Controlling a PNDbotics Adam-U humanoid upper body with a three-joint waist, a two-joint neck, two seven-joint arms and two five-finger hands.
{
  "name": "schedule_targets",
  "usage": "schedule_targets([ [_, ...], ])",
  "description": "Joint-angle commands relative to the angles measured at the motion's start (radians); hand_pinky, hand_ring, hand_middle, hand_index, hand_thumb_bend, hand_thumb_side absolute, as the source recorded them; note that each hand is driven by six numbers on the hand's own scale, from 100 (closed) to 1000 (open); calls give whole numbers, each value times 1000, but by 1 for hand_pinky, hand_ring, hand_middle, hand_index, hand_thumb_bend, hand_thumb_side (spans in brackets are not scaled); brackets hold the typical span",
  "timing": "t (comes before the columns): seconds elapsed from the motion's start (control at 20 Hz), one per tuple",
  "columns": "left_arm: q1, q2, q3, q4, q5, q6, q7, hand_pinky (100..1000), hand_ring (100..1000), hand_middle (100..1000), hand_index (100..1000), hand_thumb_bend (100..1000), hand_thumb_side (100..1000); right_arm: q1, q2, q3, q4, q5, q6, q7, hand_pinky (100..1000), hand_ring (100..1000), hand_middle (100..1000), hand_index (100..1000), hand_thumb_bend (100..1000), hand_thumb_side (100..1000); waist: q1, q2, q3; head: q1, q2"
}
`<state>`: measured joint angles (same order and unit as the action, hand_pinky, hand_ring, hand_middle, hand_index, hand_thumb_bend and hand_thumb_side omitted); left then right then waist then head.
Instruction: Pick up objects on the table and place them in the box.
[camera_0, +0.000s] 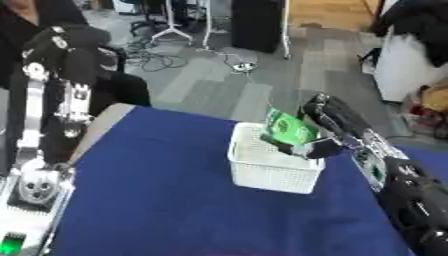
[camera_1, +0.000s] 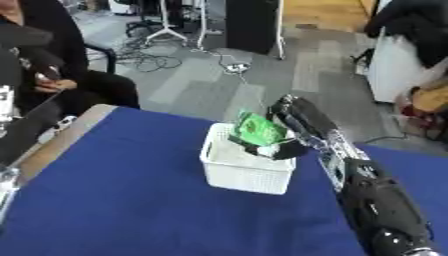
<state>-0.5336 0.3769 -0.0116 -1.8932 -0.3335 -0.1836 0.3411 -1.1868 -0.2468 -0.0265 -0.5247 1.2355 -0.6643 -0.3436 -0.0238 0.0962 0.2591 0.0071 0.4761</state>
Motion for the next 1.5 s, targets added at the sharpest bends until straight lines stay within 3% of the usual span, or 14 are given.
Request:
schedule_targets([
  [0.05,-24,3,-1,-11,11,-2,-5,408,532,642,686,174,957,-28,-26,-12,-11,17,2,-30,100,100,142,300,628,658,5,-12,3,-18,-18],
  [0.5,-36,-9,-7,-9,16,-5,-12,407,532,642,686,174,956,-32,-46,-27,-9,54,-7,-165,100,100,153,302,618,652,4,-2,12,-34,-51],
  [0.55,-37,-9,-7,-9,16,-5,-12,407,532,642,686,174,956,-31,-45,-28,-9,56,-15,-185,100,178,232,368,596,712,5,-1,13,-35,-53],
  [0.6,-37,-9,-7,-9,17,-5,-12,407,531,642,686,174,956,-30,-45,-26,-8,63,-21,-201,100,307,346,489,633,806,5,-1,14,-35,-54],
  [0.65,-36,-9,-7,-9,17,-5,-12,406,531,642,686,174,956,-30,-47,-22,-4,76,-22,-208,139,402,448,592,653,873,5,-1,13,-34,-54],
  [0.7,-36,-9,-7,-8,17,-5,-13,406,531,642,686,174,956,-31,-48,-19,1,94,-17,-208,377,525,573,718,667,969,4,-2,13,-33,-54],
  [0.8,-36,-9,-8,-8,18,-6,-14,406,531,642,686,174,956,-31,-47,-19,9,121,-6,-204,514,620,668,791,676,1000,4,-2,14,-32,-54],
  [0.95,-36,-9,-8,-7,19,-6,-15,407,532,642,686,176,958,-29,-44,-22,18,134,-12,-200,628,711,742,857,684,1000,4,-4,14,-31,-56],
  [1.5,-33,-6,-7,-6,20,-7,-15,408,532,643,686,174,955,-26,-46,-22,23,111,-39,-200,616,710,758,872,662,1000,5,-8,11,-25,-60],
])
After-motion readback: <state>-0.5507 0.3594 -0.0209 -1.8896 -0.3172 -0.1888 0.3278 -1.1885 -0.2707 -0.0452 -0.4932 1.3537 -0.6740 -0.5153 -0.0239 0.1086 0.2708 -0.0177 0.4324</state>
